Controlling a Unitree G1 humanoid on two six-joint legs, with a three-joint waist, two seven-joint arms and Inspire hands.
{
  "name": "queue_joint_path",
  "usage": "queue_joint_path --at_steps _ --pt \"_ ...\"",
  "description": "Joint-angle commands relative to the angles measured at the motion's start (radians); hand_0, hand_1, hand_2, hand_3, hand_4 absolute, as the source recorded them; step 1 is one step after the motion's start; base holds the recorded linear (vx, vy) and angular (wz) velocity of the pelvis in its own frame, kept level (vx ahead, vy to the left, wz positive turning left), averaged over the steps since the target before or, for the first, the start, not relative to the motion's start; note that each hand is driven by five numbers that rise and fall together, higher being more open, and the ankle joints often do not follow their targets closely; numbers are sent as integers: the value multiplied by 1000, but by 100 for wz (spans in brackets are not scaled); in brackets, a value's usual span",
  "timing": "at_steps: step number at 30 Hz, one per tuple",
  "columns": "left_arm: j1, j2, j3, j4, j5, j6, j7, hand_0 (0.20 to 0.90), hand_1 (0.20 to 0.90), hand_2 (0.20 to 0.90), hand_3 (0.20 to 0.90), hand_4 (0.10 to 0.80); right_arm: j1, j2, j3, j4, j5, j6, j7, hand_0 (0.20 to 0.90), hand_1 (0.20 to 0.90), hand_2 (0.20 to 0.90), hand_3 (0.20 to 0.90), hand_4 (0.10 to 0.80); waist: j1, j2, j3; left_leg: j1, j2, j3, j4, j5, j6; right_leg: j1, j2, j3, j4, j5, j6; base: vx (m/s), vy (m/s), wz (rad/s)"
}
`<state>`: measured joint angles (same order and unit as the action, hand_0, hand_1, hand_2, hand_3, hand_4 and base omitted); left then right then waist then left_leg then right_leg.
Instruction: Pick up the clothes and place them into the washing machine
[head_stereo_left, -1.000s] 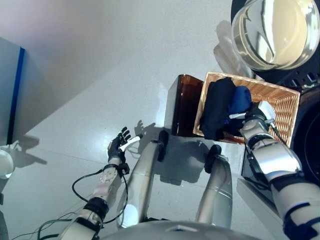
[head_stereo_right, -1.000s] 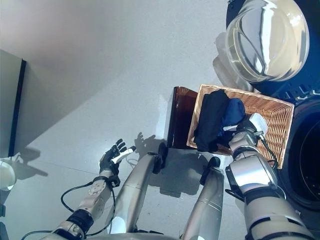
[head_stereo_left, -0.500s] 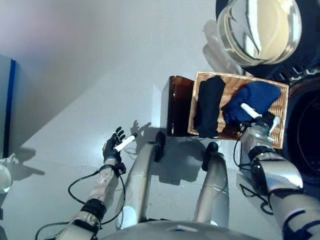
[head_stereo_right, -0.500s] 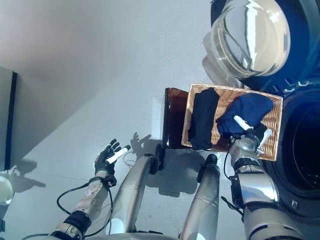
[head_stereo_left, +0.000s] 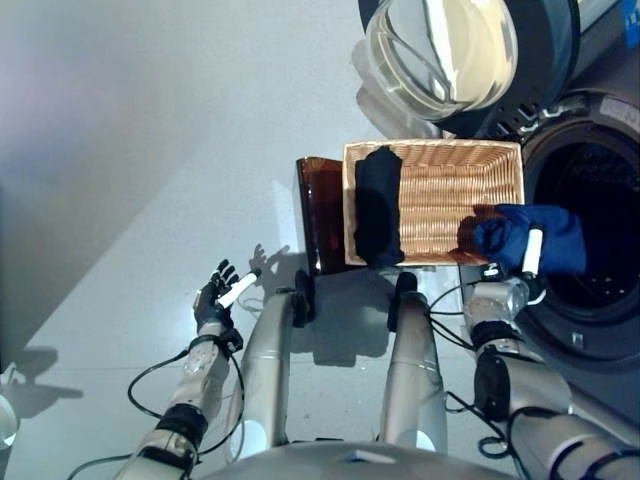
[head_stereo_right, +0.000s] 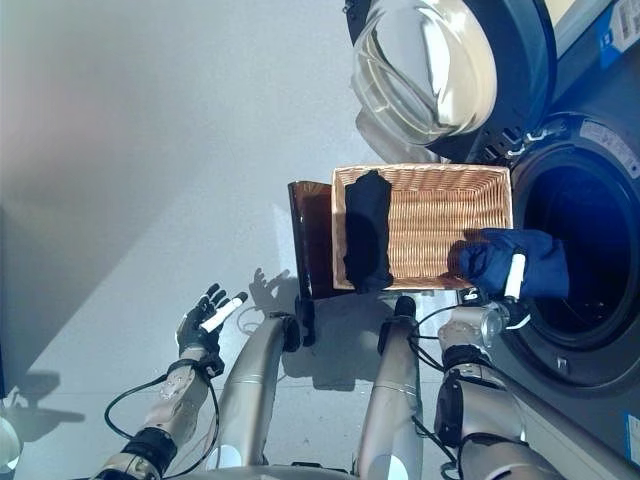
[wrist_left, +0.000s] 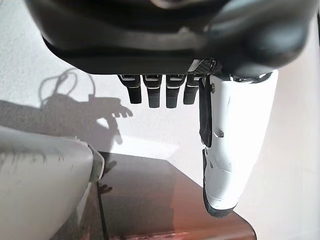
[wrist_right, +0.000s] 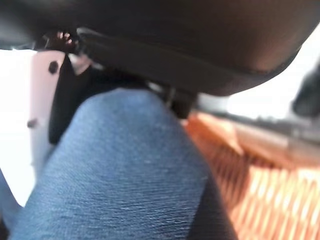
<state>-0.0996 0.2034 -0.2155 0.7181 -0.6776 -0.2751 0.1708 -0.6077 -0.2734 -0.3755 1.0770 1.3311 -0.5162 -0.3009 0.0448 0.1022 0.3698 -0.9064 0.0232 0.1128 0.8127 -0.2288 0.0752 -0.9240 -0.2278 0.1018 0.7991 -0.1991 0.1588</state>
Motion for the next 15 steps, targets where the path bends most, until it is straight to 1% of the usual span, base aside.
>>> queue_joint_path --at_steps 1,3,4,5,6,7,8,9,10,11,15 --pt "20 2 -9 6 -15 -70 -10 900 900 900 900 800 -86 -108 -40 -63 50 -122 36 200 200 200 200 300 46 53 -35 -21 26 -39 -20 57 -118 71 1 2 36 -4 -58 6 8 -8" --pt "29 5 -23 0 -11 -71 -18 900 900 900 900 800 -130 -149 -68 -34 67 -126 21 200 200 200 200 300 53 65 -42 -27 22 -40 -23 60 -119 60 -3 5 41 -8 -58 41 -2 -9" --pt "34 8 -31 -2 -10 -71 -23 900 900 900 900 800 -153 -177 -78 -13 72 -126 9 200 200 200 200 300 55 71 -53 -25 19 -41 -16 33 -125 59 -4 11 53 -36 -56 -13 27 -4" --pt "40 13 -42 -4 -8 -72 -27 900 900 900 900 800 -180 -214 -88 15 73 -125 -9 200 200 200 200 300 60 82 -54 -38 15 -37 -22 59 -121 41 -7 14 51 -16 -58 84 17 4" --pt "41 15 -48 -6 -5 -72 -31 900 900 900 900 800 -200 -243 -87 40 66 -118 -21 200 200 200 200 300 66 85 -68 -35 12 -39 -18 37 -126 39 -9 18 61 -35 -56 -15 41 16" --pt "47 15 -55 -10 -3 -72 -34 900 900 900 900 800 -226 -276 -80 69 47 -107 -41 200 200 200 200 300 73 94 -77 -42 10 -36 -16 37 -127 30 -10 22 64 -34 -55 -14 33 18" --pt "52 18 -59 -11 -1 -71 -35 900 900 900 900 800 -241 -302 -76 79 40 -99 -51 200 200 200 200 300 76 101 -76 -51 11 -31 -21 61 -122 17 -12 21 61 -13 -56 -109 48 17" --pt "58 17 -64 -11 0 -70 -37 900 900 900 900 800 -258 -320 -70 92 34 -91 -58 200 200 200 200 300 84 108 -83 -53 11 -30 -22 62 -121 12 -12 23 65 -15 -55 -12 16 9" --pt "60 17 -66 -7 3 -67 -37 900 900 900 900 800 -273 -335 -64 100 32 -85 -62 200 200 200 200 300 90 109 -95 -47 10 -32 -19 41 -126 17 -12 27 70 -33 -53 -8 20 4" --pt "63 14 -71 -4 5 -66 -39 900 900 900 900 800 -284 -358 -60 108 32 -82 -62 200 200 200 200 300 93 115 -95 -54 11 -26 -29 69 -121 5 -13 27 64 -10 -53 0 0 0" --pt "67 3 -75 23 -2 -57 -42 900 900 900 900 800 -288 -400 -92 90 75 -123 -64 200 200 200 200 300 93 122 -115 -50 10 -25 -44 76 -122 4 -16 30 62 -7 -51 -22 10 0"
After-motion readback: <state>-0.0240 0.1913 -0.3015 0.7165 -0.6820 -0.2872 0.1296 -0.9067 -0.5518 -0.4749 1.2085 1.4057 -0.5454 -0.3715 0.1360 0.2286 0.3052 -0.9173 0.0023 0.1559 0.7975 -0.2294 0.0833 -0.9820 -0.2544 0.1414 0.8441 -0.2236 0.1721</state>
